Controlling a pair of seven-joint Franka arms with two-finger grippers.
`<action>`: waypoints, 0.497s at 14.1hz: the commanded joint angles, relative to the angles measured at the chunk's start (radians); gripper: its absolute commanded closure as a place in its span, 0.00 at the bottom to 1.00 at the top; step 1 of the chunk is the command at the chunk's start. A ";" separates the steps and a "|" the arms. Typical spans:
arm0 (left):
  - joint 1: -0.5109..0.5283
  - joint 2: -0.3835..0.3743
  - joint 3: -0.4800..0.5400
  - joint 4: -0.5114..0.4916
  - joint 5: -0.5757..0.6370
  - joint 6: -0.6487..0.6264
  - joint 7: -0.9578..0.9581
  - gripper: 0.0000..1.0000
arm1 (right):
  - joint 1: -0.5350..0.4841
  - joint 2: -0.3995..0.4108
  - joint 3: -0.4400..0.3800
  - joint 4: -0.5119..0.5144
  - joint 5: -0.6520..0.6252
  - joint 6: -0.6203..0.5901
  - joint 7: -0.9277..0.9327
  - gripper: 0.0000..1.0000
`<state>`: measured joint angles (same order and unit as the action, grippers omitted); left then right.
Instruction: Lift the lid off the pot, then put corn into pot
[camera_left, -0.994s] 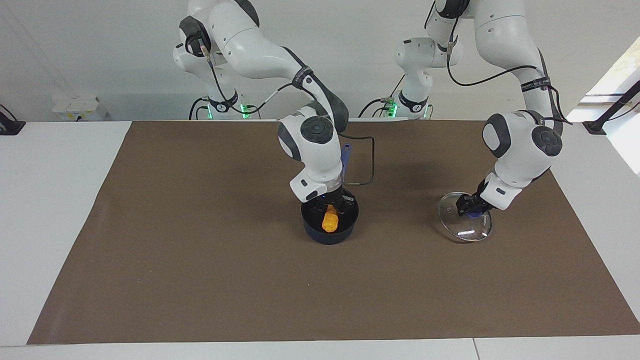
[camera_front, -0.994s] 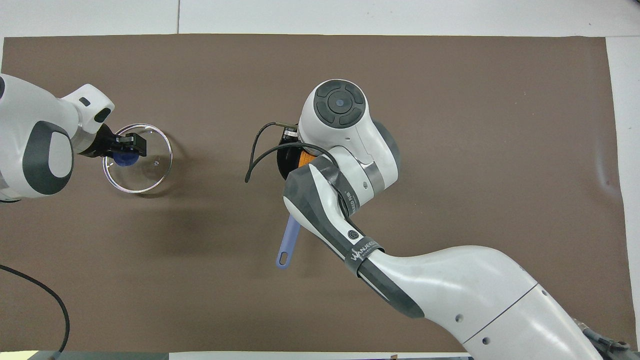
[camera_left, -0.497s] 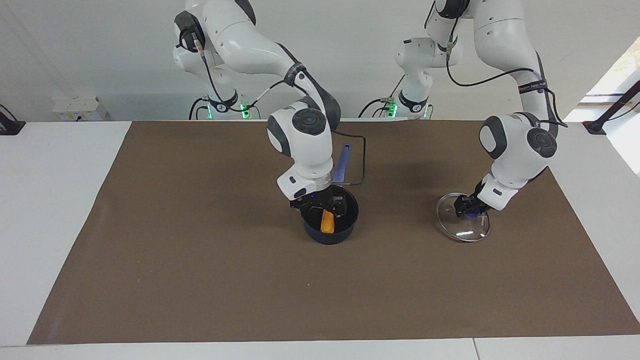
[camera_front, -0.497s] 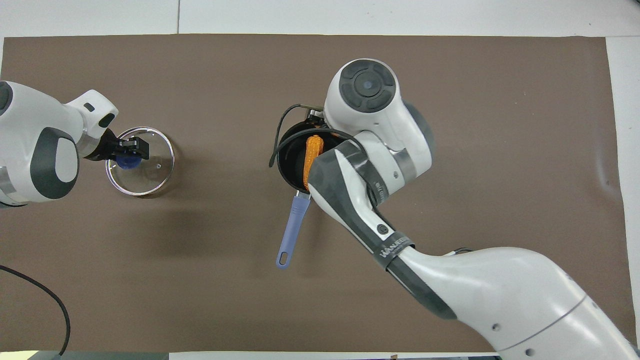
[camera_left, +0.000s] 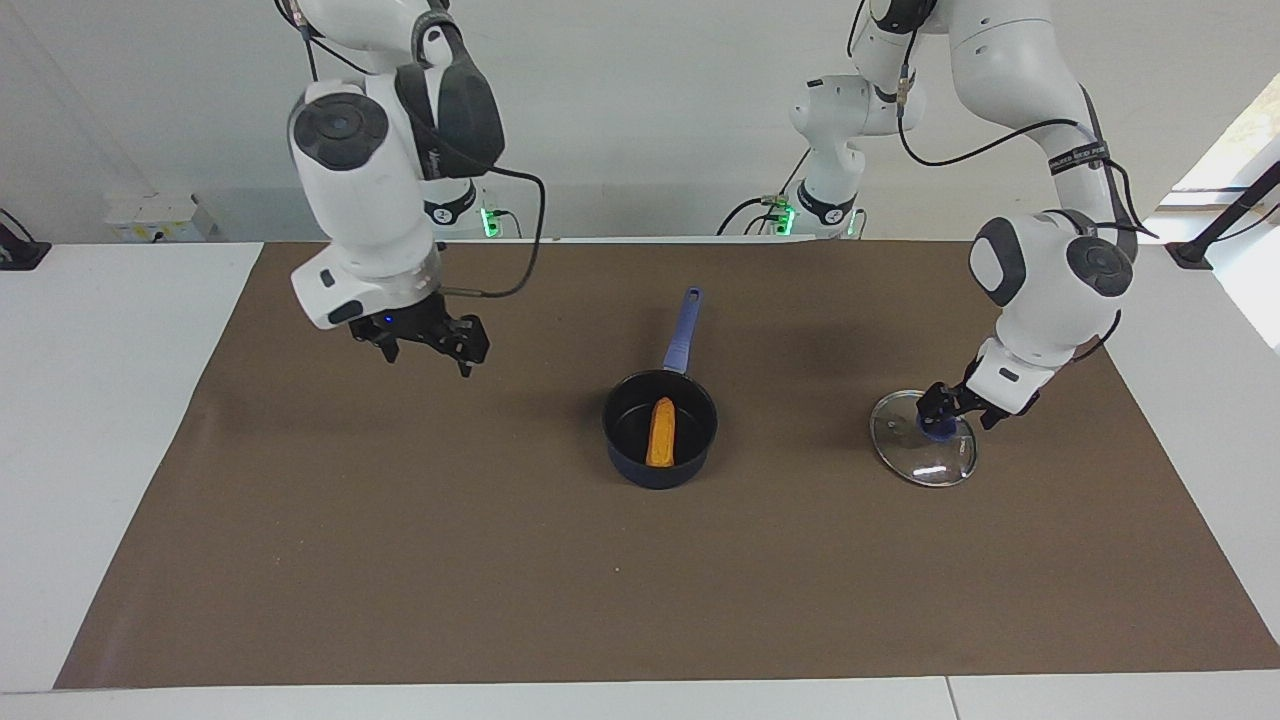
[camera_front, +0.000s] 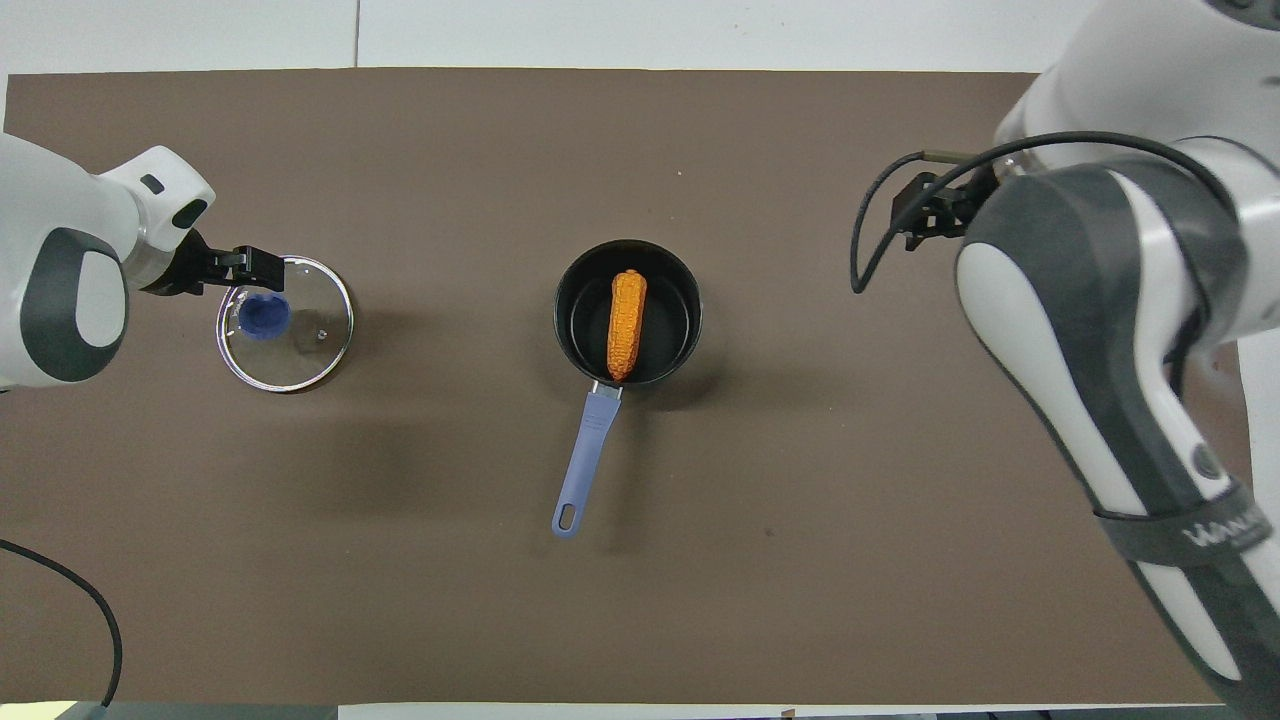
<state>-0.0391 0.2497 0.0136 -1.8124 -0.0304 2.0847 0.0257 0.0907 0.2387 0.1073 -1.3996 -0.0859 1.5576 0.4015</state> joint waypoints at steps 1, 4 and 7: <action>-0.011 -0.023 -0.004 0.149 0.024 -0.186 -0.096 0.00 | -0.046 -0.096 0.003 -0.039 0.006 -0.065 -0.076 0.00; -0.028 -0.082 -0.007 0.245 0.029 -0.366 -0.104 0.00 | -0.034 -0.162 -0.107 -0.079 0.038 -0.105 -0.179 0.00; -0.033 -0.177 -0.009 0.229 0.029 -0.471 -0.104 0.00 | -0.034 -0.208 -0.184 -0.147 0.064 -0.099 -0.269 0.00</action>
<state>-0.0605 0.1335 0.0008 -1.5614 -0.0246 1.6789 -0.0601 0.0584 0.0732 -0.0407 -1.4730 -0.0577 1.4421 0.1880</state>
